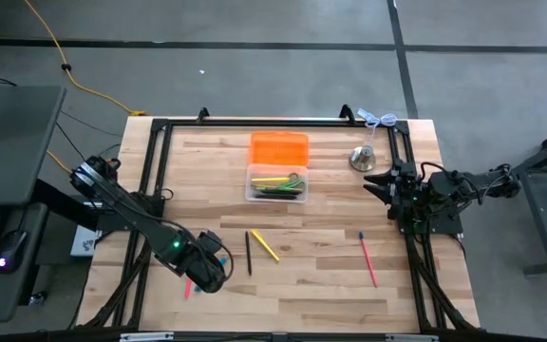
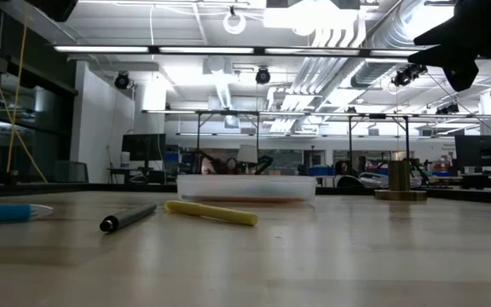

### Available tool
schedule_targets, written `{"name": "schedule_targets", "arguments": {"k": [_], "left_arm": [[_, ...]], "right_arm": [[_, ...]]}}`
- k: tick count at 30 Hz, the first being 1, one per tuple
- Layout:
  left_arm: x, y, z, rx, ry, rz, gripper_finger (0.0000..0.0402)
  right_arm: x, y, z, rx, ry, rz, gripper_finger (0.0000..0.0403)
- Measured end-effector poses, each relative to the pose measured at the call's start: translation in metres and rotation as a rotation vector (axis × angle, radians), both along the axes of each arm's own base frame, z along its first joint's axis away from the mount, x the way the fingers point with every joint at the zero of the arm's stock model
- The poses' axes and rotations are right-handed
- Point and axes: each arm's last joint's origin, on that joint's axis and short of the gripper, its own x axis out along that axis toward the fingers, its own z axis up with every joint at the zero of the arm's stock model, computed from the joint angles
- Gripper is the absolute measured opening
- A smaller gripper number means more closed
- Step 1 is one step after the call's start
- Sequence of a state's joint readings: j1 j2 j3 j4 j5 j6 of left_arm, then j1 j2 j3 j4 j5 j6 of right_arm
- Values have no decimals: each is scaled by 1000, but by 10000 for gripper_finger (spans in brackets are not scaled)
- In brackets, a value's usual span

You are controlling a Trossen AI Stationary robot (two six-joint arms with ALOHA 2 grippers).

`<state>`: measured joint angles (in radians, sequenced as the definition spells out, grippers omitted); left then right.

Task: Pick & place school supplies into a supply box
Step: Put the blue pen into the orange supply box

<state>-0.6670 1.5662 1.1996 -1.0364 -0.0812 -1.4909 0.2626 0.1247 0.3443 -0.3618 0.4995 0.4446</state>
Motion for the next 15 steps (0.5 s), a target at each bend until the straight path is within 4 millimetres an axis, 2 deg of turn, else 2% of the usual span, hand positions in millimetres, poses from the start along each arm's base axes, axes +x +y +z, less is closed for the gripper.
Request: {"name": "schedule_targets", "arguments": {"k": [9,15], "left_arm": [[7,-3,-17,-50,-21,39,161],[14,7,-23,-57,-25,68,161]], "right_arm": [[0,1,0,6,1,41,129],[0,2,0,9,2,63,129]]}}
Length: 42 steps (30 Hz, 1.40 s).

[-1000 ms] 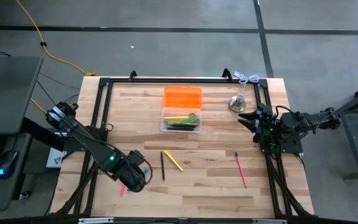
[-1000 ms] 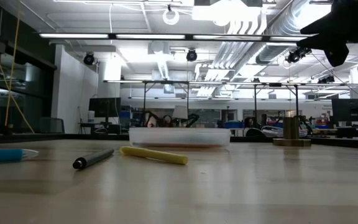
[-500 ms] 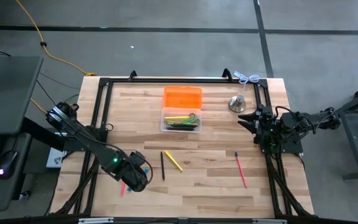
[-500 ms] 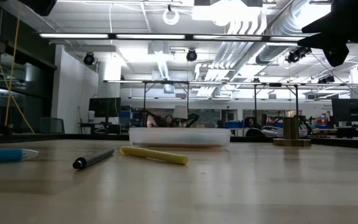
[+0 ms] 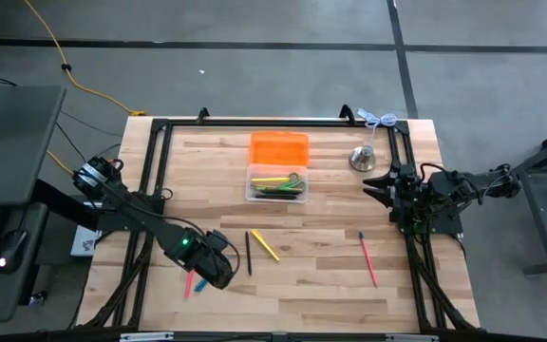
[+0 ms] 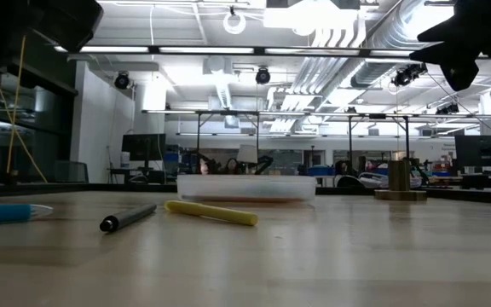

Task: Pick & place school supplies into a supply box
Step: Put the blue pen into the orange supply box

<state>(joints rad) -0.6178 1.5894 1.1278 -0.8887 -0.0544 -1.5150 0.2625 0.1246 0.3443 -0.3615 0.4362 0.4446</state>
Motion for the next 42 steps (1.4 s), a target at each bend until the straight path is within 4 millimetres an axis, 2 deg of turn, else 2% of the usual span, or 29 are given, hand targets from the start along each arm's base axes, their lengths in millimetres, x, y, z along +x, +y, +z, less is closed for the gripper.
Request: {"name": "schedule_targets", "arguments": {"k": [9,20,25,33,42], "left_arm": [[8,9,-3,16,5,-11,161],[18,-1,-36,-21,143,-47,161],[20,-3,-42,-36,155,-53,161],[20,-3,-42,-35,148,-53,161],[10,2,-61,-66,202,-48,161]], "right_arm": [[0,1,0,-1,3,28,129],[0,1,-2,-63,28,37,129],[-1,1,-3,-88,46,39,129],[-2,0,-9,-71,106,36,129],[-2,0,-9,-64,101,35,129]]}}
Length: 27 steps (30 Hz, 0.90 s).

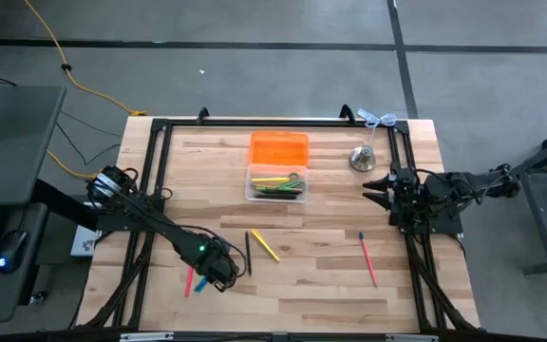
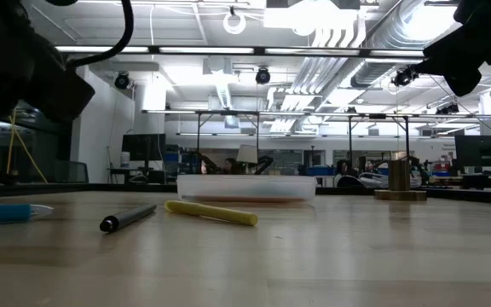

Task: Pick & place school supplies into a supply box
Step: Put the blue pen into the orange supply box

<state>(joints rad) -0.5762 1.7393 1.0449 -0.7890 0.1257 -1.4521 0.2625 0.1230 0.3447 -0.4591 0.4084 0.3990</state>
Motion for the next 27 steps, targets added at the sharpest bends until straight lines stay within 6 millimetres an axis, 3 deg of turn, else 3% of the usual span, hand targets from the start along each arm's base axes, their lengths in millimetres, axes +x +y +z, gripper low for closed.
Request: {"name": "schedule_targets", "arguments": {"k": [11,27], "left_arm": [[-4,2,-13,-41,-32,18,161],[-4,2,-15,-39,-26,24,154]], "right_arm": [[0,0,2,16,-18,-3,129],[1,0,3,19,-30,-2,129]]}}
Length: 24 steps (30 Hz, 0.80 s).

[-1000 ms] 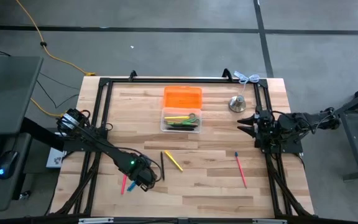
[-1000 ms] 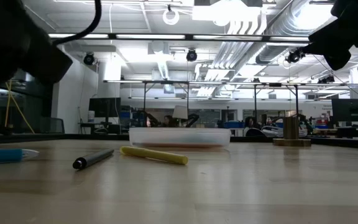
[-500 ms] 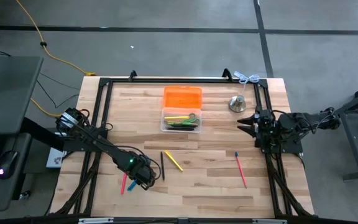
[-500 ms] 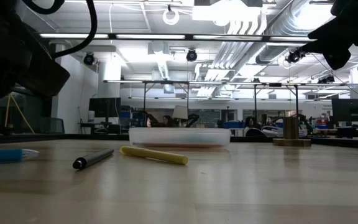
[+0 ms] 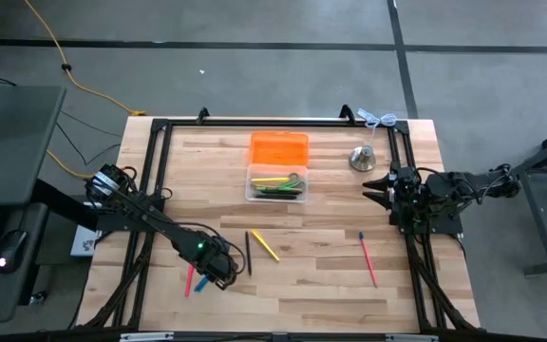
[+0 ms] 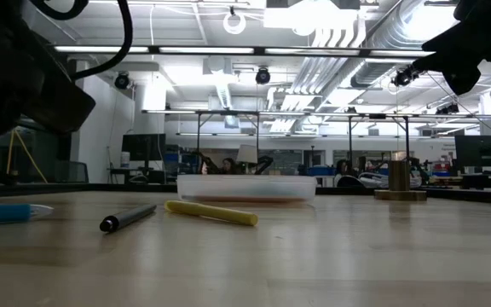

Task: Pick & place school supplies into a supply box
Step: Put the blue pen into the orange supply box

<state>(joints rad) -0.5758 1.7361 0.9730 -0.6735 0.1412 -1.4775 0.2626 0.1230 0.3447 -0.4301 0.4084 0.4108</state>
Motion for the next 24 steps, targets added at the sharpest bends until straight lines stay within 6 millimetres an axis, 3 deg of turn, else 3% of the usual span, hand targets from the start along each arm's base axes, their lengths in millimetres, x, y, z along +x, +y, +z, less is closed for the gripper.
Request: {"name": "schedule_targets", "arguments": {"k": [10,24], "left_arm": [[0,1,-1,27,-3,79,53],[1,1,-1,45,-24,109,45]], "right_arm": [[0,0,0,0,0,0,129],[0,0,0,9,-3,-5,129]]}}
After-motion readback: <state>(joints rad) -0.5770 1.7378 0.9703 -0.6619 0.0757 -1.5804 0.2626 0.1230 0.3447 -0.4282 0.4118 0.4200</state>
